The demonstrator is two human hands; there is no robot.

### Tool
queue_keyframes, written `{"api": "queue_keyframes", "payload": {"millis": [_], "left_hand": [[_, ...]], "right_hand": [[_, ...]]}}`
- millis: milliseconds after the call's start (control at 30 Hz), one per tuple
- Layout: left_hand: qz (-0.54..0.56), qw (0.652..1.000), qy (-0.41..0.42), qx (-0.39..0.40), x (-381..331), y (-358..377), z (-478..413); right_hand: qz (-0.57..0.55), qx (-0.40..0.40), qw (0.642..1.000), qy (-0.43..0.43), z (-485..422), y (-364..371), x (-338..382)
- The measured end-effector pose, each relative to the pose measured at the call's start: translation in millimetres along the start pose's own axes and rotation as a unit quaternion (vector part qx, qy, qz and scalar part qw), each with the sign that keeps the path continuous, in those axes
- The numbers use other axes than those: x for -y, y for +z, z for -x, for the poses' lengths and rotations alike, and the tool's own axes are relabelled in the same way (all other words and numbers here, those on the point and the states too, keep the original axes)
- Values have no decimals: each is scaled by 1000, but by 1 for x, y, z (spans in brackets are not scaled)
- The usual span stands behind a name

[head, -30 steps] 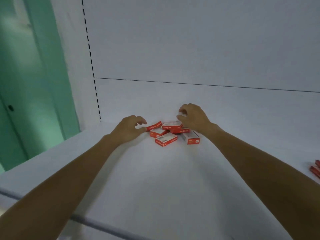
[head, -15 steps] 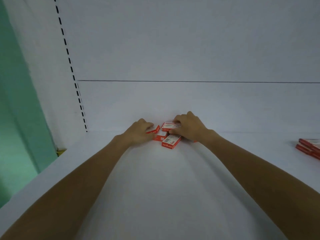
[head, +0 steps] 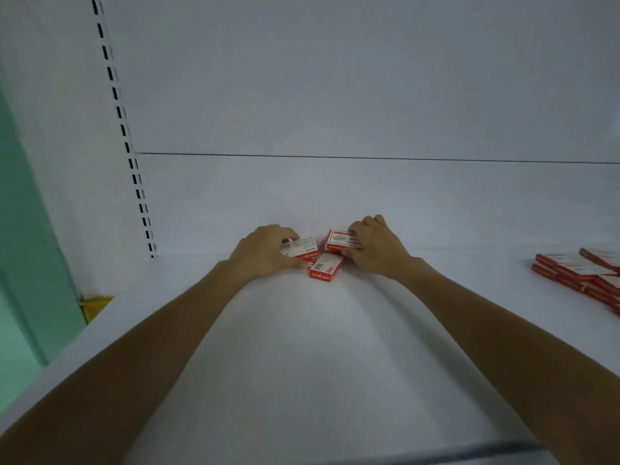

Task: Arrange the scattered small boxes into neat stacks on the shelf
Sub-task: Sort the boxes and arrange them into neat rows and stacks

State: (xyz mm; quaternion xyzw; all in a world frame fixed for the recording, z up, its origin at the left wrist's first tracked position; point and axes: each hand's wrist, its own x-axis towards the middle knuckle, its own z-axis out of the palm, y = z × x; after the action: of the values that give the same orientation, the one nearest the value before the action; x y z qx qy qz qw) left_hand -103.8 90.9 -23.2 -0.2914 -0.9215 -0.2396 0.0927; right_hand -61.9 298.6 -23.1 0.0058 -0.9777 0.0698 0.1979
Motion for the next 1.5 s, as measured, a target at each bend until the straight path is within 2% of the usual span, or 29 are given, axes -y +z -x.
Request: {"api": "queue_keyframes", "payload": {"millis": [200,400,700,867,1167,1500], "left_hand": [[22,999,33,16,-35,14,-5],[57,994,82,42,-98,35,-17],[102,971,197,84,-246,90,-14],[117,962,225,100,-334,123,5],[134,960,228,91,-441,167,43],[122,968,205,76,-477,187,51]], "right_hand": [[-8,-33,997,68,32,-27,-39],[1,-34,989,143,76,-62,-87],[49,-56,967,245,188,-130,-184],[69,-54,954,286,258,-173,-243],[74,-59,957,274,346,-217,-312],[50,-67,966,245,368,-224,-348]]}}
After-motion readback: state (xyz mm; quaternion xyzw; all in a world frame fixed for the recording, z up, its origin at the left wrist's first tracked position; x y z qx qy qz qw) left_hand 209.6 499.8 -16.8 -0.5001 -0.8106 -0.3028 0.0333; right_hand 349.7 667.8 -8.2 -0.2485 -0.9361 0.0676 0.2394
